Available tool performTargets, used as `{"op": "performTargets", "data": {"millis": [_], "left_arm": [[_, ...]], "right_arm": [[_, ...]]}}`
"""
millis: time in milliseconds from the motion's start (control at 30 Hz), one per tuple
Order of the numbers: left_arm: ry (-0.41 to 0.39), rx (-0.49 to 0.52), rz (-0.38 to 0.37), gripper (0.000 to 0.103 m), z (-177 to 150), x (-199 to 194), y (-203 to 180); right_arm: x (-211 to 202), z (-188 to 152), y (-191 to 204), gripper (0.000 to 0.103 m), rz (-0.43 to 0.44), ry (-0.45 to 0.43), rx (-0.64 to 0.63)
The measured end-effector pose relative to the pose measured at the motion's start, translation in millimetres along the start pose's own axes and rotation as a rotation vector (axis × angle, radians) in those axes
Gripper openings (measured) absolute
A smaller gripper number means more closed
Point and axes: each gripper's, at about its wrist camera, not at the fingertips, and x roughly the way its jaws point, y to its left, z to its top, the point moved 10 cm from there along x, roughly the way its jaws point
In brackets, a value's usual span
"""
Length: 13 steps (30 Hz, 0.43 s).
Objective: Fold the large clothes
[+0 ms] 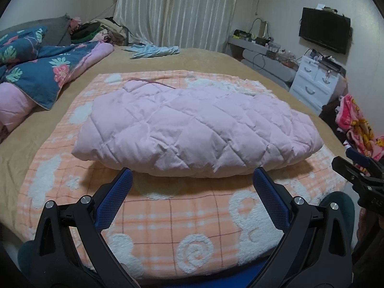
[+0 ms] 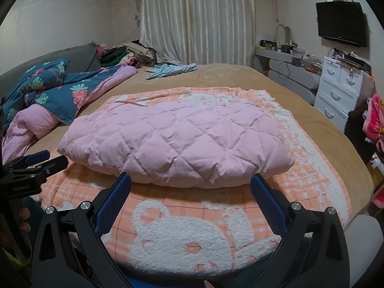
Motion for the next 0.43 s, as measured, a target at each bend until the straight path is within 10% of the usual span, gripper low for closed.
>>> {"op": "performTargets", "data": {"millis": [167, 433], "left_arm": [[0.014, -0.081, 0.010, 0.094, 18, 19, 42], [-0.011, -0.287, 0.329, 0.094, 68, 50, 245]], "right_arm": [[-13, 12, -90, 0.099, -0.137, -0.066, 0.151], [-50, -85, -409, 0.099, -0.721, 0.041, 0.559]]}}
